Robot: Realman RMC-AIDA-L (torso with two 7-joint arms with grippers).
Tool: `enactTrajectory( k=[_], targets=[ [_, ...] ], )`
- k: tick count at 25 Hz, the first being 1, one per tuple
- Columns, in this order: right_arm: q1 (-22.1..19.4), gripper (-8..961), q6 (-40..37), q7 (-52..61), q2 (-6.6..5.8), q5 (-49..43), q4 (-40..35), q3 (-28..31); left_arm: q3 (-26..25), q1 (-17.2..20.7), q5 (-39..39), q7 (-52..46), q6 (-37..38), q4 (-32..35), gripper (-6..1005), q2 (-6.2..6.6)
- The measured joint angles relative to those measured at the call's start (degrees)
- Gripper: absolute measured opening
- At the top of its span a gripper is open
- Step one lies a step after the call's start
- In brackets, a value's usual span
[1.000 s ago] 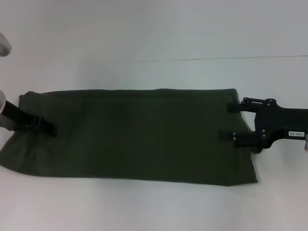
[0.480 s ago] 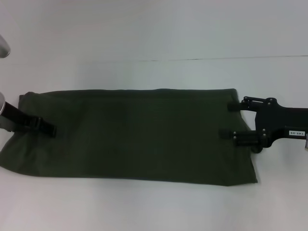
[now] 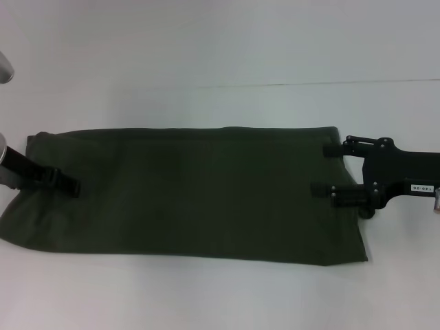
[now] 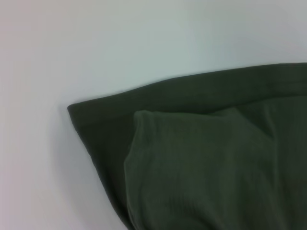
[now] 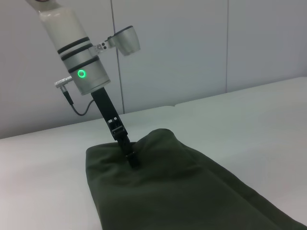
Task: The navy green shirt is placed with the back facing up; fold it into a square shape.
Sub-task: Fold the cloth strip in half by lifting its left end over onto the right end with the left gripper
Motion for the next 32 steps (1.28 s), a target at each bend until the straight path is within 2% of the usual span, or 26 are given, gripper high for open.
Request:
enactTrajectory(
  k=[30, 32],
  targets=[
    [0.1, 874, 0.0, 0.0, 0.01, -0.2, 0.0, 0.1, -0.4, 0.1, -0.1, 0.3, -0.6, -0.8, 879, 0.21],
    [0.1, 874, 0.0, -0.1, 0.01, -0.2, 0.0, 0.1, -0.3, 0.1, -0.1, 0.5, -0.4, -0.8, 798, 0.20]
  ],
)
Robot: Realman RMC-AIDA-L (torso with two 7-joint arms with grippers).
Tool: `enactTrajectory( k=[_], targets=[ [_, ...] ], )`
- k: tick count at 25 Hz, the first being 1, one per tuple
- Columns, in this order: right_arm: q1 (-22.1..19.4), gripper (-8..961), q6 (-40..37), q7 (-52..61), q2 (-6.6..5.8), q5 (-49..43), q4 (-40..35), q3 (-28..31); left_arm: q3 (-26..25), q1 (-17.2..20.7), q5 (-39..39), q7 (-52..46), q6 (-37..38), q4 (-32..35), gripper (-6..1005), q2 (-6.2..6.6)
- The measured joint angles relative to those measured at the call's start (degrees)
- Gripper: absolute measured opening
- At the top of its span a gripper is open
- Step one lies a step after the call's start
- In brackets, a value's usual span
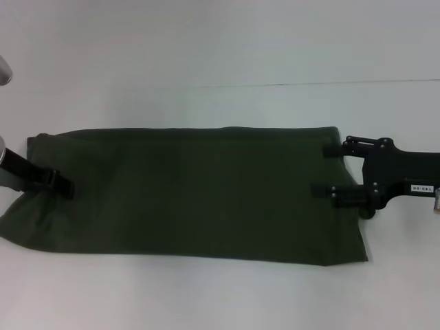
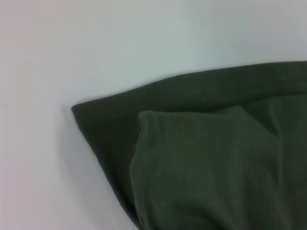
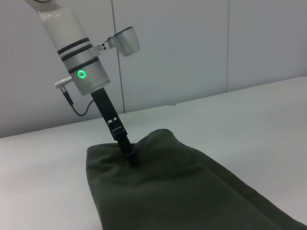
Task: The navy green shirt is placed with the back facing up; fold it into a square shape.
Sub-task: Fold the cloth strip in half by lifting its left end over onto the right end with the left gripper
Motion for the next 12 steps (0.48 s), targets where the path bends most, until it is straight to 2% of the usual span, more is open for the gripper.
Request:
enactTrajectory(
  k=[9, 12],
  targets=[
    [0.0, 874, 0.1, 0.0, 0.00, 0.1, 0.0, 0.0, 0.2, -0.2, 0.0, 0.5, -0.1, -0.2, 442, 0.00],
    [0.1, 874, 0.3, 0.0, 0.00, 0.1, 0.0, 0.0, 0.2, -0.4, 0.0, 0.6, 0.0, -0.3, 355, 0.01]
  ],
)
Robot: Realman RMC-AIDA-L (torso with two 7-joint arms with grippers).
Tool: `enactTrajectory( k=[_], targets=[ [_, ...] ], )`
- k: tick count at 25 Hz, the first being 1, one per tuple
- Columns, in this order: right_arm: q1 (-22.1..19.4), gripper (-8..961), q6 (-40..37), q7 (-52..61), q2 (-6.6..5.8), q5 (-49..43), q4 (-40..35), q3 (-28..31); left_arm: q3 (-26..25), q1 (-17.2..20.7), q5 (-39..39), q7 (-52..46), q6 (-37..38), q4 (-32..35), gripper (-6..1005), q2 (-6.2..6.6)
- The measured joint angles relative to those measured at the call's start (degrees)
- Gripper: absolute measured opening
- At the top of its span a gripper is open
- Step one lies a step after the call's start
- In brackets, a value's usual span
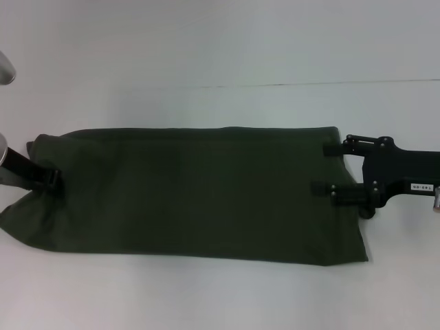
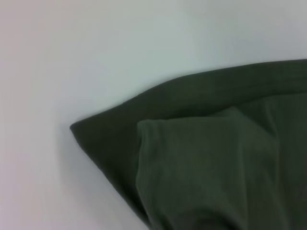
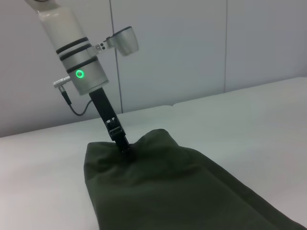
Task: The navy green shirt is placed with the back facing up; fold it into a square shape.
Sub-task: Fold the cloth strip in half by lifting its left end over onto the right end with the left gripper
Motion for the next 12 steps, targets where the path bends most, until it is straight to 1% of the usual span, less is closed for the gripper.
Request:
enactTrajectory(
  k=[5, 11, 12],
  targets=[
    [0.1, 875, 0.3, 0.0, 0.00, 0.0, 0.0, 0.0, 0.0, -0.1, 0.0, 0.1, 0.0, 0.0, 211, 0.06],
    [0.1, 874, 0.3, 0.0, 0.07, 0.0, 0.0, 0.0, 0.1, -0.1, 0.0, 0.4, 0.1, 0.0, 119, 0.08],
    [0.1, 874, 0.3, 0.0, 0.08, 0.0, 0.0, 0.0, 0.1, 0.0, 0.0, 0.5, 0.2, 0.0, 119, 0.08]
  ],
)
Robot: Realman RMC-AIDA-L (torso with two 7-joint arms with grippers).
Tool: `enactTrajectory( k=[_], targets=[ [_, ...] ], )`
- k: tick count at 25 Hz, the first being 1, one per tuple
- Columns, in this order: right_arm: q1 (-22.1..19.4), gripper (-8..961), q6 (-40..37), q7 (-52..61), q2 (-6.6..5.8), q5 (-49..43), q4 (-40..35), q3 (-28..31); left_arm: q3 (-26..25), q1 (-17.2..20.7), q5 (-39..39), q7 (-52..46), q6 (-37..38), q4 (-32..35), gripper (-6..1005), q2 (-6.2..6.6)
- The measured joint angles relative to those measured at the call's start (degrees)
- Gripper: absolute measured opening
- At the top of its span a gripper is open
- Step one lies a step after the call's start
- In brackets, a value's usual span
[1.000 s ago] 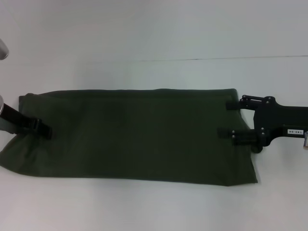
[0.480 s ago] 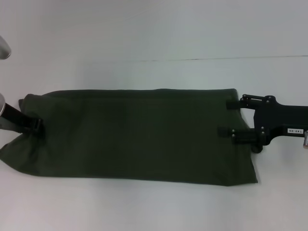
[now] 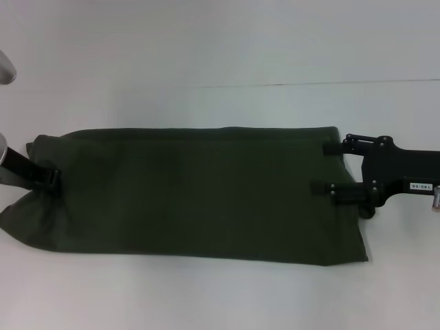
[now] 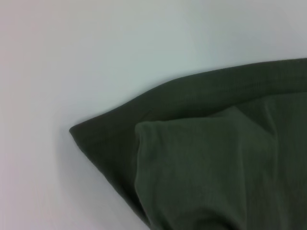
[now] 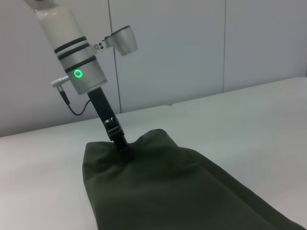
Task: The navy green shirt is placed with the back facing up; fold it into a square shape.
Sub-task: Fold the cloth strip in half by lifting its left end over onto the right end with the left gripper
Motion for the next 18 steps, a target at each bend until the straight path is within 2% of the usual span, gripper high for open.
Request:
enactTrajectory(
  k=[10, 18],
  targets=[
    [0.0, 875, 0.0, 0.0, 0.14, 0.1, 0.0, 0.0, 0.0, 0.6, 0.1, 0.8, 2.9, 3.3, 119, 1.08],
    [0.0, 875, 0.1, 0.0, 0.30, 0.1, 0.0, 0.1, -0.1, 0.7, 0.2, 1.6, 5.0, 4.2, 119, 3.02]
  ],
)
